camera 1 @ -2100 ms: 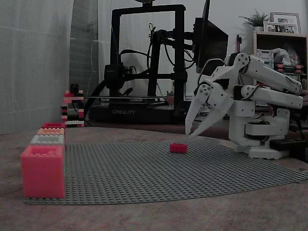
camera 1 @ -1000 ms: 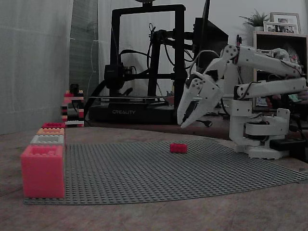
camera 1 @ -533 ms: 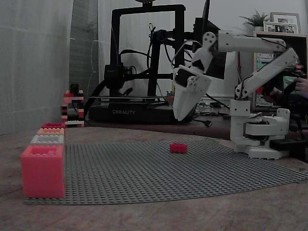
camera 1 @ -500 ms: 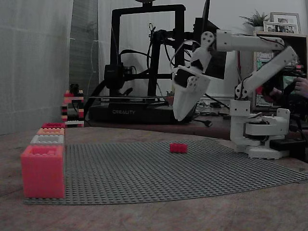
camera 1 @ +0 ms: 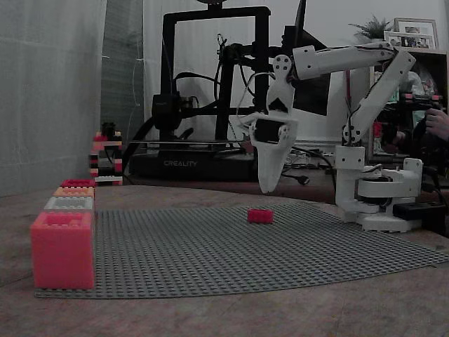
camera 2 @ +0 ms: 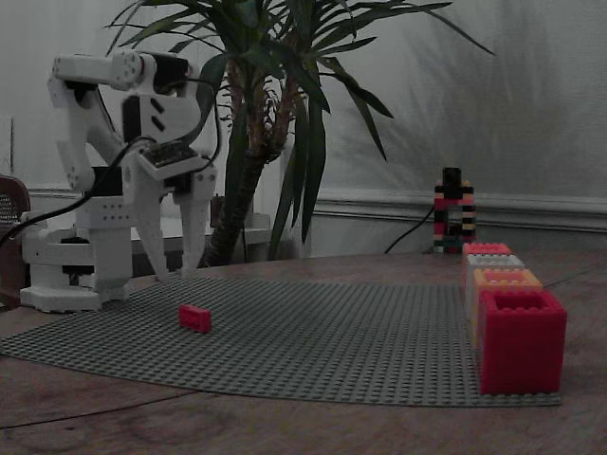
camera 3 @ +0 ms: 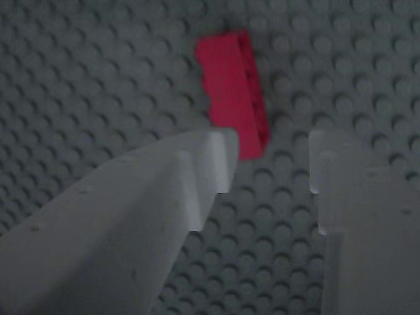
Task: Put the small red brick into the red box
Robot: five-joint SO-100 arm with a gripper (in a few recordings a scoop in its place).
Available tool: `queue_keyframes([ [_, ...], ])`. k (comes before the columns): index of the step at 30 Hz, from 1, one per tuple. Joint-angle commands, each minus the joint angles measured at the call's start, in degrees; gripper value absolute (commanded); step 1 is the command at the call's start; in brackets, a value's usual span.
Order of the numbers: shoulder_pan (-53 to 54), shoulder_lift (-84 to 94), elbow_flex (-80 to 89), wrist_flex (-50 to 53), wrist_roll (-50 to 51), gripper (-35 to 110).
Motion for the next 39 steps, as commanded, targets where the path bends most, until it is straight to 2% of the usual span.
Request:
queue_keyframes([
  [1, 1.2, 0.2, -3.5, -1.1, -0.1, 16],
  [12, 1.0, -3.0, -1.6, -4.8, 0.8, 22],
  [39, -2.4, -9.0, 5.6, -14.7, 5.4, 18],
])
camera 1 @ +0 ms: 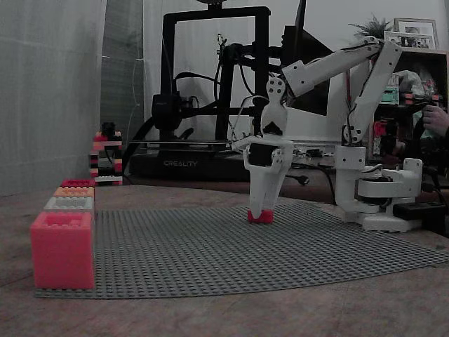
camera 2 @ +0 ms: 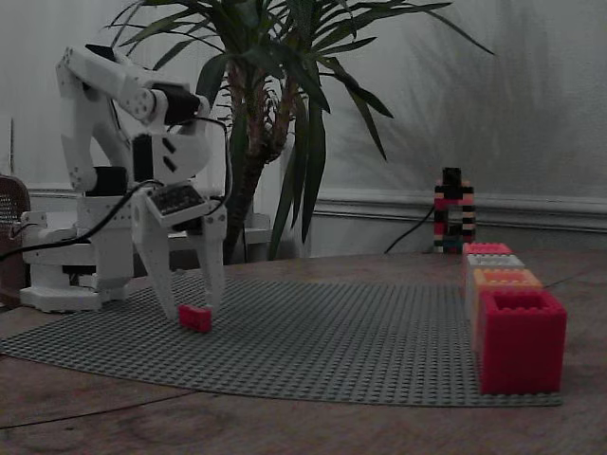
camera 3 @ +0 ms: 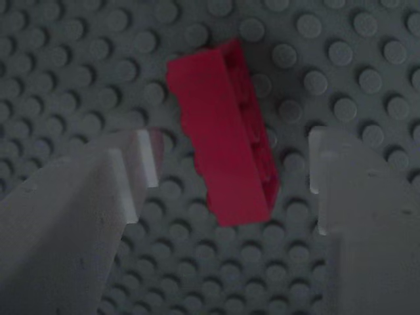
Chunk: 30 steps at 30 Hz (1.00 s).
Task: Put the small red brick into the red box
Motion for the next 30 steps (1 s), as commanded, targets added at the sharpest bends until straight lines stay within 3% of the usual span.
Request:
queue_keyframes([
  [1, 0.0, 0.3, -0.2, -0.7, 0.1, 16],
  [5, -0.4, -0.4, 0.3, -2.6, 1.1, 1],
  [11, -1.6, -1.2, -0.2, -5.5, 4.8, 0],
  [18, -2.3, -2.9, -12.9, -18.1, 30.9, 0],
  [26, -2.2, -11.4, -24.0, -41.0, 51.1, 0],
  [30, -2.2, -19.3, -33.6, -44.6, 60.7, 0],
])
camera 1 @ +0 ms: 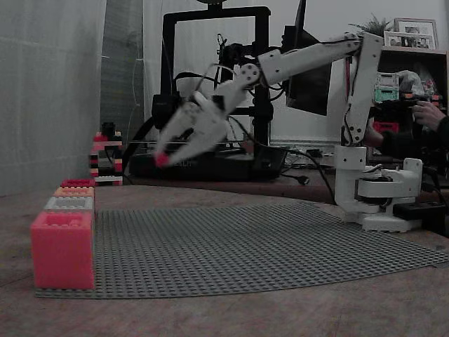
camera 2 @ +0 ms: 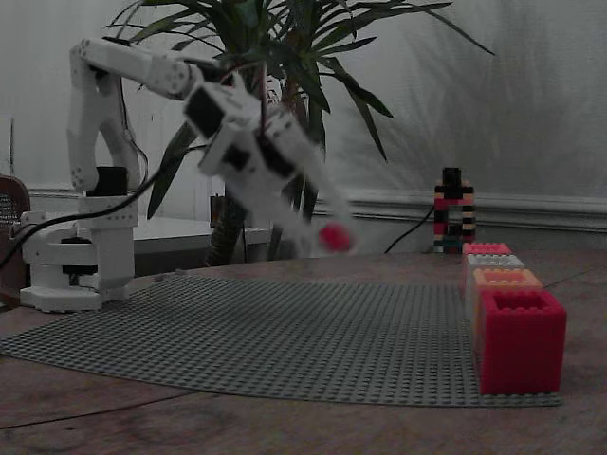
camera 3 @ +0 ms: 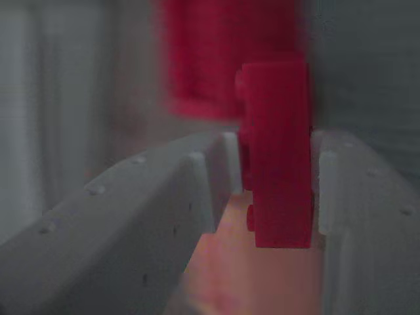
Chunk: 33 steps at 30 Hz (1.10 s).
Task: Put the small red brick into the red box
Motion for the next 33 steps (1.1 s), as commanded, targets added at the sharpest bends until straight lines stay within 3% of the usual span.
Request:
queue_keyframes([
  [1, -0.1, -3.9, -12.3, -4.0, 6.6, 0],
  [8, -0.3, -22.4, -42.0, 10.1, 15.4, 0],
  [13, -1.7, -32.4, -57.3, 18.1, 15.9, 0],
  [33, -3.9, -53.3, -82.4, 24.3, 13.7, 1],
])
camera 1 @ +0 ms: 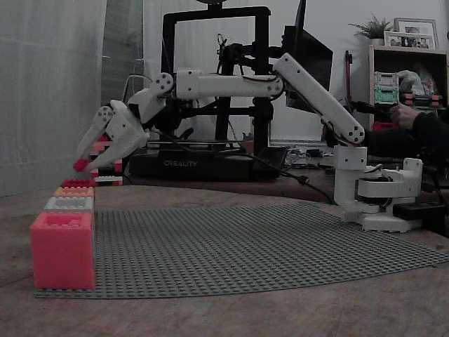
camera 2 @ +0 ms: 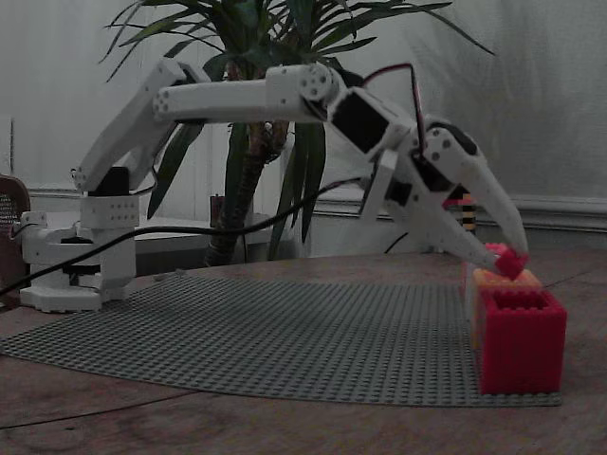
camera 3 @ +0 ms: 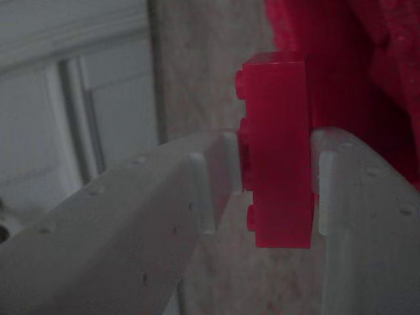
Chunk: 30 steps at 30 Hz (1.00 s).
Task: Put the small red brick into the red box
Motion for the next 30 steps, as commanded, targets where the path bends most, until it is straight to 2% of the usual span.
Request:
queue_keyframes([
  [1, -0.4, 2.5, -5.6, 1.4, -0.6, 2],
  [13, 0.8, -0.7, -8.7, 1.4, -1.2, 15],
  [16, 0.9, 0.1, -8.9, 1.5, -1.2, 14],
  [18, 0.9, 2.4, -7.5, 1.8, -1.1, 8],
  [20, 0.9, 7.3, -3.2, 2.1, -1.1, 0],
  [26, 0.3, 31.2, 19.1, 1.9, 1.1, 0],
  [30, -1.8, 48.6, 38.1, 4.7, -3.7, 0],
])
